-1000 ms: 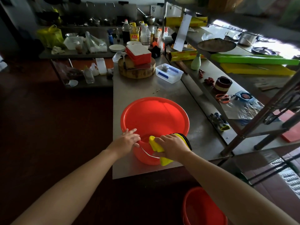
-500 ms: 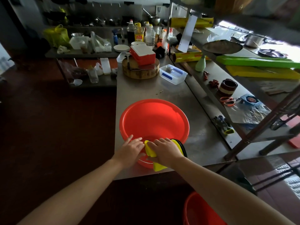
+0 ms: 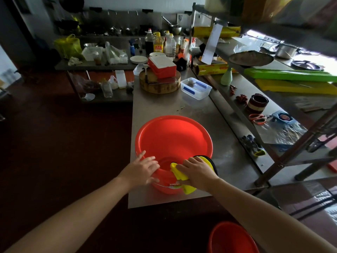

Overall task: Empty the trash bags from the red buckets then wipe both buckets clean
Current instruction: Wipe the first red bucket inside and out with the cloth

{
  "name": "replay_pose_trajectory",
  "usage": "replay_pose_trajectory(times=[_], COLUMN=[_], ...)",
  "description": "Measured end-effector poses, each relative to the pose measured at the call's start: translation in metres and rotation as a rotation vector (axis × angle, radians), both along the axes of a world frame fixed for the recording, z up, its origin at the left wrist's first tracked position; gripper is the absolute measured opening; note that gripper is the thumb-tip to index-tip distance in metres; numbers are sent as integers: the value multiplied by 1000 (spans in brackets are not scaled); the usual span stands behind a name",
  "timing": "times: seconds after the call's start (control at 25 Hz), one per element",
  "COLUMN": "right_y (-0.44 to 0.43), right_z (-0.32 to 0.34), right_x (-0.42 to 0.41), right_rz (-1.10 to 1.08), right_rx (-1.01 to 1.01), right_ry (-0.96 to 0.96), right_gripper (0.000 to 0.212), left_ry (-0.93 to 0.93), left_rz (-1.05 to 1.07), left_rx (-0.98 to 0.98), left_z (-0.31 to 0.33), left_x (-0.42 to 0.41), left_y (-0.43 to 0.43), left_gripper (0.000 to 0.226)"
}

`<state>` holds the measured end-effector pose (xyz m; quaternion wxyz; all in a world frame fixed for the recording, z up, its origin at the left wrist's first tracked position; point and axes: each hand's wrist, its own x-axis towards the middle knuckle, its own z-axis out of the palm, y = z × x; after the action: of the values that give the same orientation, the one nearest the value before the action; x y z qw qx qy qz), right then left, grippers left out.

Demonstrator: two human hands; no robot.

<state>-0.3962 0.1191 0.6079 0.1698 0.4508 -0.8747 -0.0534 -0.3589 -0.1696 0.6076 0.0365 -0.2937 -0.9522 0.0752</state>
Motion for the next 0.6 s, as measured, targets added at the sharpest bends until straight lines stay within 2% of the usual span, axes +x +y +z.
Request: replay_pose_trajectory(times=[0.16,0.28,0.44,0.52,0.6], right_y=[-33,-5,29,17,-6], right_z=[-2,1,6,0,-6], right_x=[8,-4,-23,-21,-10], right_rz=[-74,-5,36,10,-7], right_rx=[-32,-38,16,12,-26], right_ry=[-106,-95,-33,9,29], right_gripper=[72,71,66,66,66], left_ry=[-84,-48,-35,-43,-54], left_rz=[60,20,96,83,52], left_rx=[212,283,166,64,80], left_z=[-12,-6,5,4,-6], left_x=[7,5,-7,-9,-1], left_y=[24,6,-20,-11,6], left_gripper=[47,36,35,47,58])
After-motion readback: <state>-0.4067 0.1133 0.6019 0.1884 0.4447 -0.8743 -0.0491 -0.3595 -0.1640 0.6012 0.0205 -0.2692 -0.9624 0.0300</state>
